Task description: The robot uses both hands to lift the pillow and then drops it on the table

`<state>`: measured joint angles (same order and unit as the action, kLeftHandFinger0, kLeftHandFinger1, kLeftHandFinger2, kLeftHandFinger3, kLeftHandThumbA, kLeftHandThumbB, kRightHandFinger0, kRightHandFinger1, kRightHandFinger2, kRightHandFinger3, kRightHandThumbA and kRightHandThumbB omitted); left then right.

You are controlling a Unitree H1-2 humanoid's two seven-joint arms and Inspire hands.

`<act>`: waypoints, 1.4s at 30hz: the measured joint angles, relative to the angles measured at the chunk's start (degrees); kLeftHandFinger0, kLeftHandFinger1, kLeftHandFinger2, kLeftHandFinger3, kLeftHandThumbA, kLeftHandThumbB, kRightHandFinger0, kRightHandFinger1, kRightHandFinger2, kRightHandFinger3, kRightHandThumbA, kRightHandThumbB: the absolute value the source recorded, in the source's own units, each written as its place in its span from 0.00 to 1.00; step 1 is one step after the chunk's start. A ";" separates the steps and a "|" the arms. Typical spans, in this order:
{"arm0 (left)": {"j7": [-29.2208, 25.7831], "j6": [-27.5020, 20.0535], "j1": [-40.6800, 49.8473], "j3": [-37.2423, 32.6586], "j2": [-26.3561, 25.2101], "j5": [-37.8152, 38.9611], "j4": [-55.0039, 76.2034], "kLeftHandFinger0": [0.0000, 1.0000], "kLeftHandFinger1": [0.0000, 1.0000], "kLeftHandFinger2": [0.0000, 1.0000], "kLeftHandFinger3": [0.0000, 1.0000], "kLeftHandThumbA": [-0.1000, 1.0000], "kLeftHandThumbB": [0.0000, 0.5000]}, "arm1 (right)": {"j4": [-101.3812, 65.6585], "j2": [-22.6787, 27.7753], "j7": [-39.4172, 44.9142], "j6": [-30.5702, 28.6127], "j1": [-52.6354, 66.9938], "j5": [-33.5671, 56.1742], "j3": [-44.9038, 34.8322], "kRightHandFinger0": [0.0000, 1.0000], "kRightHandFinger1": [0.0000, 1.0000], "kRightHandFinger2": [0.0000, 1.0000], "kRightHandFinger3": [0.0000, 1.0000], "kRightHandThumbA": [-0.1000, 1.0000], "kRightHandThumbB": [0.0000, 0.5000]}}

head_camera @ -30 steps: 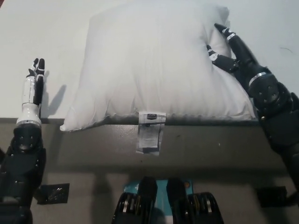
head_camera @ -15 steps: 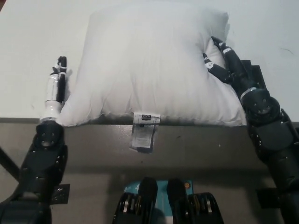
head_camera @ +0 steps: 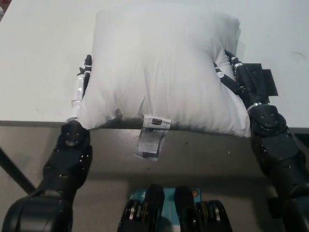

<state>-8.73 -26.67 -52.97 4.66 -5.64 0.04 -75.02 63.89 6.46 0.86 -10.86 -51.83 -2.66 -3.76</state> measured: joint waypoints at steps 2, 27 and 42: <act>-0.08 -0.24 -0.22 -0.84 1.08 0.01 -0.36 1.00 1.00 1.00 1.00 1.00 0.44 | 0.55 -0.01 -0.11 -0.34 -0.19 0.50 -0.17 1.00 1.00 1.00 1.00 1.00 0.54; -4.77 -0.49 3.16 -0.61 11.35 6.23 9.61 1.00 1.00 1.00 1.00 1.00 0.11 | -15.44 -2.04 -4.44 -1.59 6.78 1.93 4.45 1.00 1.00 1.00 1.00 1.00 0.57; -4.96 0.27 5.93 -1.69 11.23 7.02 18.29 1.00 1.00 1.00 1.00 1.00 0.18 | -19.57 -2.55 -6.31 -0.86 7.90 1.51 6.57 1.00 1.00 1.00 1.00 1.00 0.58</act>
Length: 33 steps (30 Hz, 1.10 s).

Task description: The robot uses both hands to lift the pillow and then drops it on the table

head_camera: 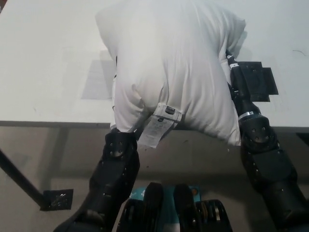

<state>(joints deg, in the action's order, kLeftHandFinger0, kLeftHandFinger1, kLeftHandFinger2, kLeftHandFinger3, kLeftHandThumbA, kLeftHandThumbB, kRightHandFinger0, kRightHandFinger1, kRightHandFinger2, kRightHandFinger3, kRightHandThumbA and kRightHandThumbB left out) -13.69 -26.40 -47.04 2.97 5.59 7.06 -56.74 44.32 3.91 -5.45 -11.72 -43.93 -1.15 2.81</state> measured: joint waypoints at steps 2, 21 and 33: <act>-0.34 1.21 0.32 -0.16 -0.24 -0.01 3.81 1.00 1.00 1.00 1.00 1.00 0.24 | -1.25 0.10 0.00 0.66 -0.08 0.00 0.00 1.00 1.00 1.00 1.00 1.00 0.51; -1.98 10.25 -4.38 -1.44 -3.36 -1.49 34.02 1.00 1.00 1.00 1.00 1.00 0.31 | -25.42 1.03 -1.63 10.87 -2.82 -4.08 0.51 1.00 1.00 1.00 1.00 1.00 0.63; -1.97 11.54 -8.14 -4.51 -1.12 -3.00 49.57 1.00 1.00 1.00 1.00 1.00 0.15 | -37.84 0.55 -2.97 14.98 -6.71 -8.48 1.42 1.00 1.00 1.00 1.00 1.00 0.62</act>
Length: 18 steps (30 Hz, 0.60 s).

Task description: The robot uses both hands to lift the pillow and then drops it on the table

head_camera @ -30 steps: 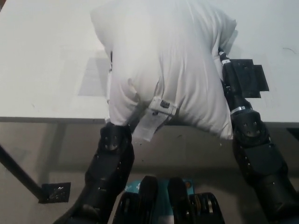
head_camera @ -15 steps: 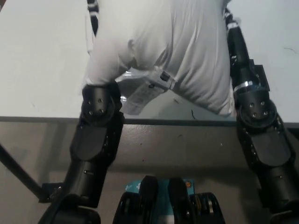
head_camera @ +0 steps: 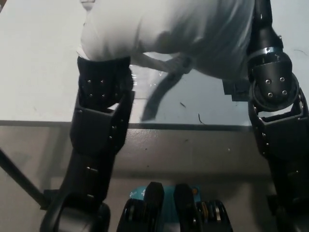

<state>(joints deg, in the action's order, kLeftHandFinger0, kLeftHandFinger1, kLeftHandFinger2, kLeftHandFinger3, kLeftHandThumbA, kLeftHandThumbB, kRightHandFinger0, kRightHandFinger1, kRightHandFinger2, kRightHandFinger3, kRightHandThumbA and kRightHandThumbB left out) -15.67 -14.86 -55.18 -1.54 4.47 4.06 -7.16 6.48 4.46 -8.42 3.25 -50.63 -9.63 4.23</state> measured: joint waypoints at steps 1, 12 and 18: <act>0.00 0.00 -0.01 -0.26 0.47 -0.08 0.76 1.00 1.00 1.00 1.00 1.00 0.09 | -0.51 -0.08 -0.09 0.25 -0.02 -0.25 0.08 1.00 1.00 1.00 1.00 1.00 0.65; -0.31 -1.58 0.40 -0.70 0.84 -1.86 -2.90 1.00 1.00 1.00 1.00 1.00 0.07 | 1.03 -0.61 -0.87 0.91 0.34 -2.22 0.47 1.00 1.00 1.00 1.00 1.00 0.38; -0.30 -3.39 2.42 0.09 1.07 -0.42 -10.82 1.00 1.00 1.00 1.00 1.00 0.20 | 6.29 -0.65 -0.86 1.01 2.64 -2.21 0.62 1.00 1.00 1.00 1.00 1.00 0.46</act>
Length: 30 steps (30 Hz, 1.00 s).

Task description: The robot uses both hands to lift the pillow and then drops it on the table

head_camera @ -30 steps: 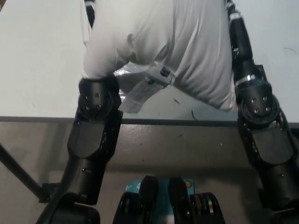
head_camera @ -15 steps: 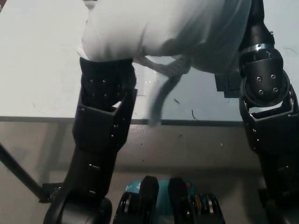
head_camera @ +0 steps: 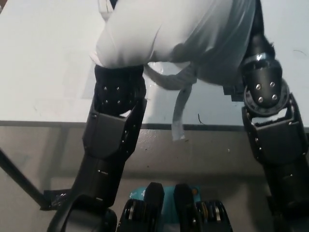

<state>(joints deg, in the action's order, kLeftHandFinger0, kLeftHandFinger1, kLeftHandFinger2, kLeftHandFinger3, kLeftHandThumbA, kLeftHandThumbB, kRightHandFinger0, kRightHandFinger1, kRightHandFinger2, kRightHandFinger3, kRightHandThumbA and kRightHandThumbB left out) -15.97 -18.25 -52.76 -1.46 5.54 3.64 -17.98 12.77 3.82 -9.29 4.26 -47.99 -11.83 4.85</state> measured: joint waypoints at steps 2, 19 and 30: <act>-0.01 -0.04 1.07 0.34 0.02 0.39 -1.77 1.00 1.00 1.00 1.00 1.00 0.25 | 1.47 -0.02 0.03 -0.02 0.88 0.05 0.04 1.00 1.00 1.00 1.00 1.00 0.46; 1.95 2.51 19.07 -0.88 -5.49 0.20 -19.48 1.00 1.00 1.00 1.00 1.00 0.11 | 16.17 -0.09 0.63 -8.47 14.50 1.42 -0.19 1.00 1.00 1.00 1.00 1.00 0.26; 4.03 -2.97 21.19 -2.79 -8.22 -0.96 -23.83 1.00 1.00 1.00 1.00 1.00 0.08 | 23.26 -0.73 2.04 -15.27 14.39 4.73 -0.66 1.00 1.00 1.00 1.00 1.00 0.30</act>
<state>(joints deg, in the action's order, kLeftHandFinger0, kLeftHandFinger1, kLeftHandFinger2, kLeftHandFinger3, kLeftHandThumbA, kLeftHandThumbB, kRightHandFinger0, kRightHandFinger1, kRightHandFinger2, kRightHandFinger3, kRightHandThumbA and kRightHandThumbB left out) -11.94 -21.23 -31.57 -4.25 -2.67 2.67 -41.81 36.03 3.09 -7.24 -11.01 -33.60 -7.11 4.19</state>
